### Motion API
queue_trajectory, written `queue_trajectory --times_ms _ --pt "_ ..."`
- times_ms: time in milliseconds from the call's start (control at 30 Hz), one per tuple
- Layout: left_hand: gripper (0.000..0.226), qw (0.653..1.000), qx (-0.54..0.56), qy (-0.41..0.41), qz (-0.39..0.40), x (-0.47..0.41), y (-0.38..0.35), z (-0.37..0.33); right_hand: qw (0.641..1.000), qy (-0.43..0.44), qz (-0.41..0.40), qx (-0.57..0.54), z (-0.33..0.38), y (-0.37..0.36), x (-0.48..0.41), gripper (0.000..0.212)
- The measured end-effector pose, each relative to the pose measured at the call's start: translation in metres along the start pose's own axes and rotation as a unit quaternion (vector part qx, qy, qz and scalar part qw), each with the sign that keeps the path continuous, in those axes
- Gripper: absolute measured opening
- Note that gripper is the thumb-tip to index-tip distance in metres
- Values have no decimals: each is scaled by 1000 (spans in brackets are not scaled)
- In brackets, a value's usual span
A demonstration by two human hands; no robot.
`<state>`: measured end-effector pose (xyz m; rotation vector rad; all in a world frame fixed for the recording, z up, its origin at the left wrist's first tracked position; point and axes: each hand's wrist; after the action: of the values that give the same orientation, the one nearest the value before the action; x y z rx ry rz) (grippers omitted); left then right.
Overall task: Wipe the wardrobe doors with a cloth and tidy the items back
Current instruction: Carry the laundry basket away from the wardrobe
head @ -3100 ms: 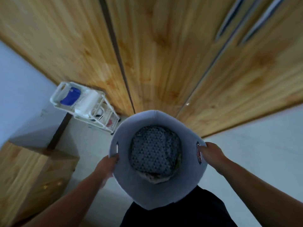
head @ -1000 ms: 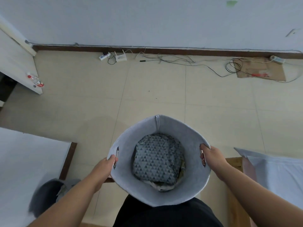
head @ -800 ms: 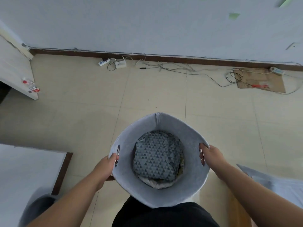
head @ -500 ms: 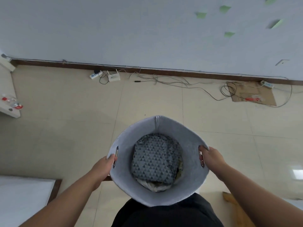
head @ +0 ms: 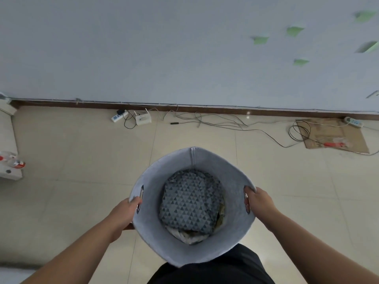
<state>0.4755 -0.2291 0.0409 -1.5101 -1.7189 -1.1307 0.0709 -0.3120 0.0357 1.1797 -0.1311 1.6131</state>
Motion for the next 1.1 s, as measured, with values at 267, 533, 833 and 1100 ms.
queue_trajectory --times_ms 267,533,833,1100 --pt "39 1000 7 -1 -15 -32 16 -114 998 31 44 31 116 49 -86 50" --pt "38 999 25 -16 -11 -107 63 -198 998 32 46 41 228 54 -164 47" --pt "35 1000 3 -9 17 -237 154 -303 997 13 25 72 365 31 -267 47" --pt "34 1000 -17 18 17 -345 185 -372 996 -6 39 74 439 -3 -379 49"
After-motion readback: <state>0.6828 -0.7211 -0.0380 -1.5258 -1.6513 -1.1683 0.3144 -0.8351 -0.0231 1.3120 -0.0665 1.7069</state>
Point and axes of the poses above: each hand's wrist, its own x-axis away from the middle knuckle, its own y-axis out of the back of the hand, z = x × y, and after that the axes turned 8 degrees about z, right-handed
